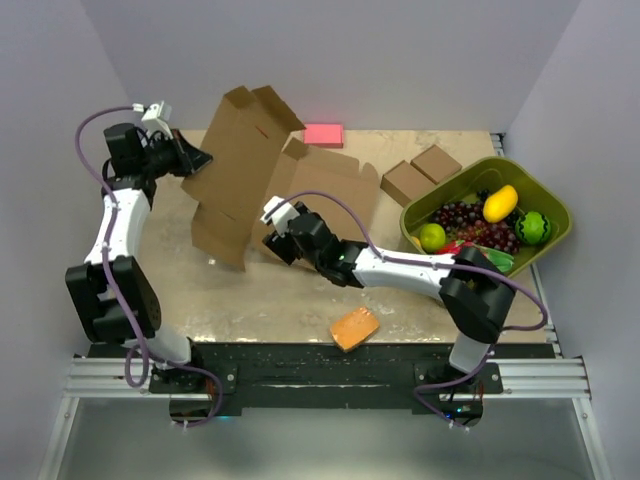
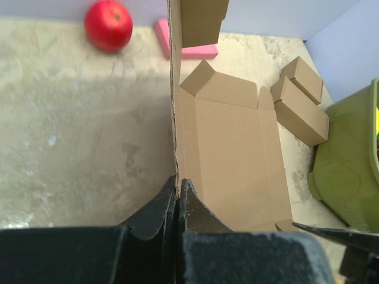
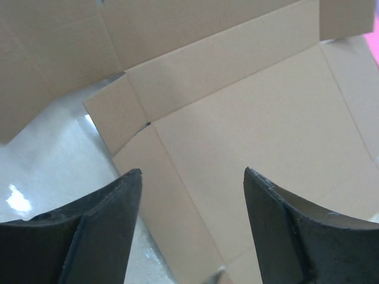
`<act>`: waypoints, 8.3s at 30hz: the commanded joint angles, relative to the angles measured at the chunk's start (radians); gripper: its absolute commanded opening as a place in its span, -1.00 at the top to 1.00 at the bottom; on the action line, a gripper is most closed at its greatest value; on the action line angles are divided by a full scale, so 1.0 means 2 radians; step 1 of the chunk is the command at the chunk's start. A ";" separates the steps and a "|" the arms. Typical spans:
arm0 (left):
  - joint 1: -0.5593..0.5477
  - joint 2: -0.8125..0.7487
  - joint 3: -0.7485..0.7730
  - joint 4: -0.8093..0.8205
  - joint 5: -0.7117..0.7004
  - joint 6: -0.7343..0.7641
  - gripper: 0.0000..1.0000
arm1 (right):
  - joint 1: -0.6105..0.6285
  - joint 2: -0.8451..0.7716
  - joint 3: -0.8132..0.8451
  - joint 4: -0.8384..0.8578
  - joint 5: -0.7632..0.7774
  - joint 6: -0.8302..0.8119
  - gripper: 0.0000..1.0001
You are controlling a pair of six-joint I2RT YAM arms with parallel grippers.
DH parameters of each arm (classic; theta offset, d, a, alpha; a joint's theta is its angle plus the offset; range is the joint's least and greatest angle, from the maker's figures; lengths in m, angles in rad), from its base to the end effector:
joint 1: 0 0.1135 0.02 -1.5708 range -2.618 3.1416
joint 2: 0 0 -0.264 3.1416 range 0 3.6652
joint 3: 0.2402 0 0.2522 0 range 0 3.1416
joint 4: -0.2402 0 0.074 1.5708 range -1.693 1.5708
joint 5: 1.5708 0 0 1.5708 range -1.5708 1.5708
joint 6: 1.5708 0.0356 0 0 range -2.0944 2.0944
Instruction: Fold the paper box
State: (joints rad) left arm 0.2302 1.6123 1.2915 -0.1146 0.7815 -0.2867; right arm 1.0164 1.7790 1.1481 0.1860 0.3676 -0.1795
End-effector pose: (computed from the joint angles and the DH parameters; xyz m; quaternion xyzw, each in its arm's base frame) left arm 0.3682 0.0605 0.3151 -0.0012 0.8060 -0.3351 0.4879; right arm 0.2238 0.3372 0.2296 -0.3874 0.7421 0.0720 0.5422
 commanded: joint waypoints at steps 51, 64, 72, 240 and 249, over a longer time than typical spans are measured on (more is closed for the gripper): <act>0.024 -0.200 0.103 0.058 -0.083 -0.068 1.00 | 0.105 -0.186 -0.211 -0.302 -0.217 0.447 -0.62; 0.024 -0.202 0.126 0.037 -0.052 -0.074 1.00 | -0.016 -0.115 -0.146 -0.250 -0.125 0.366 -0.59; 0.024 -0.219 0.131 0.034 -0.033 -0.086 1.00 | -0.078 0.002 -0.061 -0.203 -0.126 0.327 -0.54; -0.035 -0.233 -0.152 0.102 -0.183 0.048 -0.87 | -0.244 -0.223 -0.075 -0.139 -0.326 0.057 1.00; -0.035 -0.138 -0.092 0.070 -0.158 0.091 -0.81 | -0.244 -0.228 -0.079 -0.137 -0.346 0.054 1.00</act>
State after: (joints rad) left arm 0.1612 1.3201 1.0771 0.0387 0.4629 -0.1638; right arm 0.5289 1.3369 1.0031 -0.1333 -0.2798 -0.0494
